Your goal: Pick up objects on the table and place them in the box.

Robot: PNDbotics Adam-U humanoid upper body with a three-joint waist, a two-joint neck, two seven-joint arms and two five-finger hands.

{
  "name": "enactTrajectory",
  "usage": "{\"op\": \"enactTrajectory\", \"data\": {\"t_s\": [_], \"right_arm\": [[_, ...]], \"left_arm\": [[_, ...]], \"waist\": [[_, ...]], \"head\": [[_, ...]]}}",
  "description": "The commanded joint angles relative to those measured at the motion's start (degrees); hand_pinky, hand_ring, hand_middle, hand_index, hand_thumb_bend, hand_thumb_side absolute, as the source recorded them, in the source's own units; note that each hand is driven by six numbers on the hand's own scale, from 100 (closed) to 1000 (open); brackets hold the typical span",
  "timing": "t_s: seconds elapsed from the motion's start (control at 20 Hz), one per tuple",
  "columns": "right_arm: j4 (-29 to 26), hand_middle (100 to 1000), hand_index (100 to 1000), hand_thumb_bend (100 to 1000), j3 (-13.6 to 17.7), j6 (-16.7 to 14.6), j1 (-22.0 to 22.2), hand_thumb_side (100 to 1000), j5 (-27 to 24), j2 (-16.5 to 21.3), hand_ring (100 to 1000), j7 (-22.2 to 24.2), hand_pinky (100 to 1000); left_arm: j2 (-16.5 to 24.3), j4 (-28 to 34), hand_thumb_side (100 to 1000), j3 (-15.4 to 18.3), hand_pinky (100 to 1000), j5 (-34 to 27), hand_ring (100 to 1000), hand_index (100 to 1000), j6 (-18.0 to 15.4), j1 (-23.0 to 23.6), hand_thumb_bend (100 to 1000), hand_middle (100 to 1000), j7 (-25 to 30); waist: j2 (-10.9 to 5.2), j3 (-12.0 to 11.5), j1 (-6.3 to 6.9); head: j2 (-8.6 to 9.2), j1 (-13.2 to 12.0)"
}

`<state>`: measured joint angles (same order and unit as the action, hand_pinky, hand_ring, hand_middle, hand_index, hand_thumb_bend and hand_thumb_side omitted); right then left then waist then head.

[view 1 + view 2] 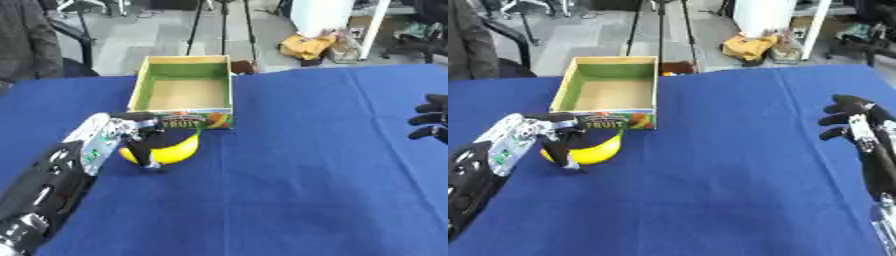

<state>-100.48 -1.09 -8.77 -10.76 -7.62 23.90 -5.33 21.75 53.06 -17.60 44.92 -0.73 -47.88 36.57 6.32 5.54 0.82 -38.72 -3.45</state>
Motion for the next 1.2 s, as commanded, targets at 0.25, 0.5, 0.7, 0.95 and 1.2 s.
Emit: {"op": "enactTrajectory", "data": {"t_s": [0.25, 0.5, 0.7, 0.95, 1.2], "right_arm": [[-0.54, 627, 778, 100, 0.57, -0.10, -0.60, 738, -0.28, 0.71, 620, 0.13, 506], [-0.54, 627, 778, 100, 0.57, -0.11, -0.63, 738, -0.29, 0.69, 621, 0.15, 506], [-0.55, 627, 778, 100, 0.57, -0.13, -0.68, 736, -0.29, 0.70, 621, 0.17, 506], [-0.51, 627, 778, 100, 0.61, -0.13, -0.64, 735, -0.28, 0.77, 621, 0.14, 506], [-0.46, 627, 778, 100, 0.54, -0.13, -0.59, 734, -0.28, 0.84, 621, 0.21, 506]], "left_arm": [[1.78, 1.83, 137, 0.63, 433, -0.98, 468, 377, 0.42, -1.29, 488, 319, 0.96], [2.25, 2.70, 143, 0.75, 433, -1.56, 468, 375, 0.82, -1.54, 475, 317, 1.16], [2.69, 3.37, 138, 0.89, 432, -1.98, 468, 373, 1.10, -1.88, 485, 315, 1.27], [3.66, 4.29, 137, 1.02, 432, -2.64, 468, 372, 1.31, -2.90, 484, 314, 1.52], [4.98, 5.21, 137, 1.40, 433, -3.37, 467, 371, 1.48, -4.55, 482, 314, 1.70]], "waist": [[-0.72, -0.06, -0.05], [-0.76, -0.13, -0.05], [-0.78, -0.15, -0.08], [-0.88, -0.15, -0.08], [-1.07, -0.03, 0.05]], "head": [[-0.17, -0.22], [-0.13, -0.26], [-0.06, -0.34], [-0.10, -0.51], [-0.02, -0.74]]}}
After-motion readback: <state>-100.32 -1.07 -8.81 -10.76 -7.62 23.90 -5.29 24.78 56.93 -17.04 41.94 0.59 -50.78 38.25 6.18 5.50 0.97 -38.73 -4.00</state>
